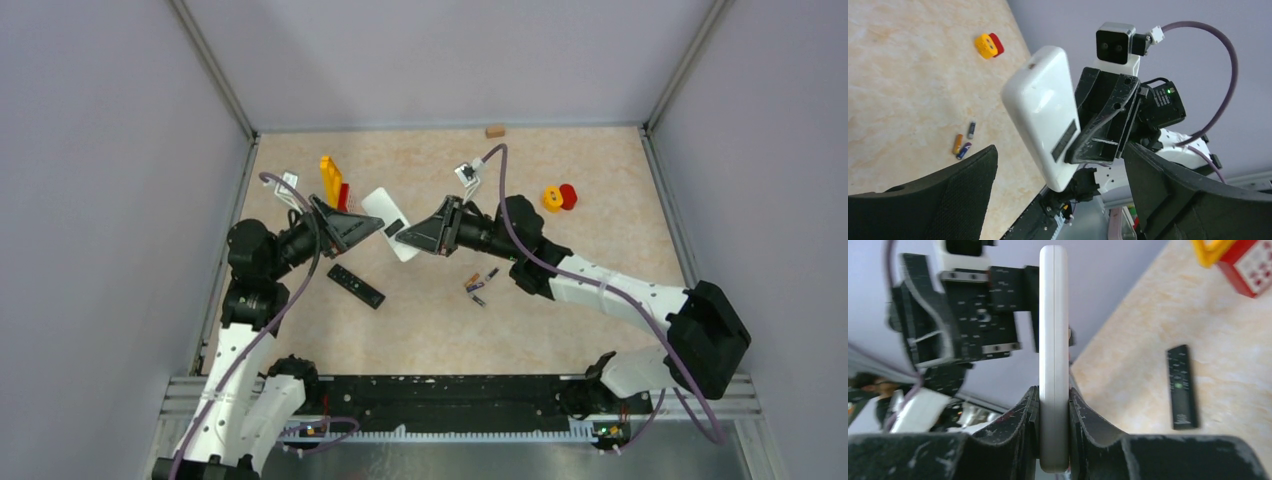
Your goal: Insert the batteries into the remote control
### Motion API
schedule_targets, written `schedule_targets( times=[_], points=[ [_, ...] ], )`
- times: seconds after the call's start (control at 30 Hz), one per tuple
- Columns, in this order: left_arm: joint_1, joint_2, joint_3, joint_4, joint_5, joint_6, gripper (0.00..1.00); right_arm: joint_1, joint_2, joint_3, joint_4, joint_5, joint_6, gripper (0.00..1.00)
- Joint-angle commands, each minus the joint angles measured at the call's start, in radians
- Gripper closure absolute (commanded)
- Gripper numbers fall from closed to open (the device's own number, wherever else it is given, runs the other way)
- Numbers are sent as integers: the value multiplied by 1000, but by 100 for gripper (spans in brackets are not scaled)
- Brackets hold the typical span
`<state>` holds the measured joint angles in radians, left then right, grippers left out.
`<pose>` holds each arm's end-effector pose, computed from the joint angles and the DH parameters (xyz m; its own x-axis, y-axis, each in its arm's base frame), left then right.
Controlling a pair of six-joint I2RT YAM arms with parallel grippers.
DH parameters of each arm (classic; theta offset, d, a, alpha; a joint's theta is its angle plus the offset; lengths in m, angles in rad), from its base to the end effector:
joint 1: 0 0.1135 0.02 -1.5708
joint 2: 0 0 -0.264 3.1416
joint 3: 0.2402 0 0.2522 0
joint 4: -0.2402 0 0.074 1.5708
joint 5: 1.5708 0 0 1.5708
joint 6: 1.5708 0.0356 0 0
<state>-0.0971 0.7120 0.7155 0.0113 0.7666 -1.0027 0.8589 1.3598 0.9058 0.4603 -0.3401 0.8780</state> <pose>0.1613 -0.0405 0.3483 -0.6328 -0.5484 -0.5466 0.4214 0.3483 -0.8373 0.1992 0.2491 0.3188 -0.7143 0.2826 -0.6403 -0.5982 0.2284 0.7681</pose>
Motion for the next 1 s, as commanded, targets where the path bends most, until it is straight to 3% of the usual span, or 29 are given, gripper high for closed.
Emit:
schedule_targets(
  times=[0.0, 0.13, 0.3, 0.57, 0.77, 0.83, 0.9, 0.97],
  points=[
    [1, 0, -33, 255, 105, -142, 1, 0, -45, 16, 222, -175, 147, 90],
    [-2, 5, -65, 478, 160, -276, 8, 1, -9, 27, 307, -242, 234, 90],
    [-8, 3, -69, 463, 151, -278, 28, 1, 43, 40, 396, -288, 295, 90],
    [-27, 6, -84, 448, 134, -264, 47, 0, 96, 70, 357, -295, 278, 90],
    [-27, 11, -14, 228, 104, -92, 93, 1, 128, 110, 316, -290, 249, 90],
    [-27, 19, 1, 217, 105, -81, 100, 1, 130, 110, 306, -286, 243, 88],
    [-27, 28, 5, 232, 108, -86, 100, 1, 128, 100, 304, -279, 242, 77],
    [-27, 29, 4, 247, 94, -97, 100, 0, 125, 86, 308, -268, 247, 55]
  ],
)
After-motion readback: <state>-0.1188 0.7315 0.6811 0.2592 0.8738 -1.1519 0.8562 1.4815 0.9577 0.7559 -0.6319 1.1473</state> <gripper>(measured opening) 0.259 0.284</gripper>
